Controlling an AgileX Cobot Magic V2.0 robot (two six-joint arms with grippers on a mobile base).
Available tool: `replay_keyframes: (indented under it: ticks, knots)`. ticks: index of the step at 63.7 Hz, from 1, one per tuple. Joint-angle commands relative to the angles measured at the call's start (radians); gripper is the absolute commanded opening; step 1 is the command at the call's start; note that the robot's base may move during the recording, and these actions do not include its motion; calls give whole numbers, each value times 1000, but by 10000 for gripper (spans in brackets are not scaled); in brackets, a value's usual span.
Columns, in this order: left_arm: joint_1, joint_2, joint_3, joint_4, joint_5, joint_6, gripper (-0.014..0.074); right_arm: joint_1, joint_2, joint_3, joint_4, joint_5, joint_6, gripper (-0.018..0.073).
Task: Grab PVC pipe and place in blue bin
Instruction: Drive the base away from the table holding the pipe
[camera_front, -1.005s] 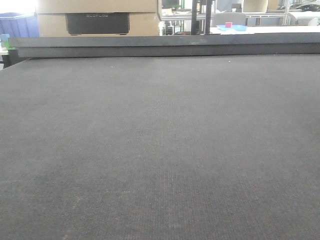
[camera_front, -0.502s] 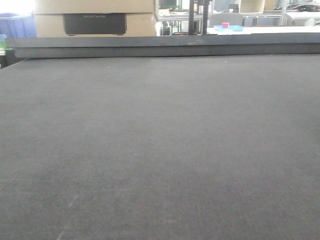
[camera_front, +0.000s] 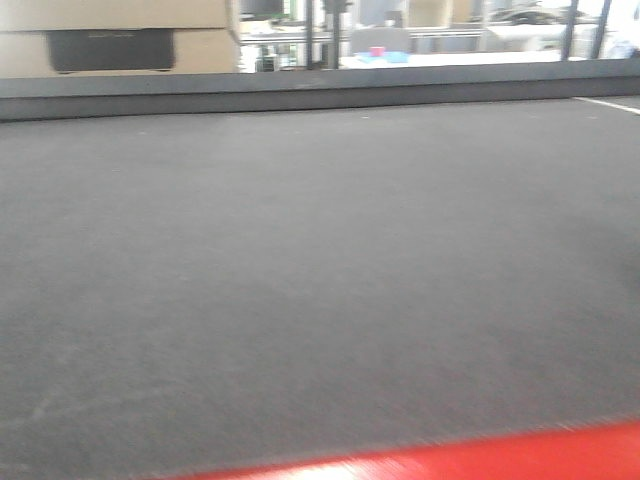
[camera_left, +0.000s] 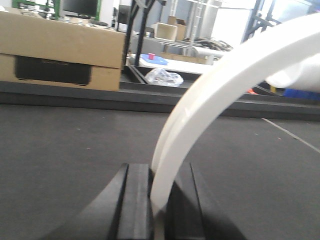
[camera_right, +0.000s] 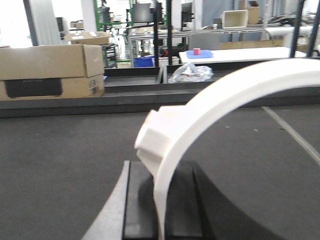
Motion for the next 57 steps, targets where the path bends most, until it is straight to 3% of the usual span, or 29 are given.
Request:
replay_keyframes:
  ticks: [1, 57]
  knots:
    - [0, -6, -2, 0, -25, -5, -111, 1, -6, 0, -2, -30, -10, -168]
    - [0, -6, -2, 0, -42, -5, -111, 1, -6, 0, -2, -30, -10, -168]
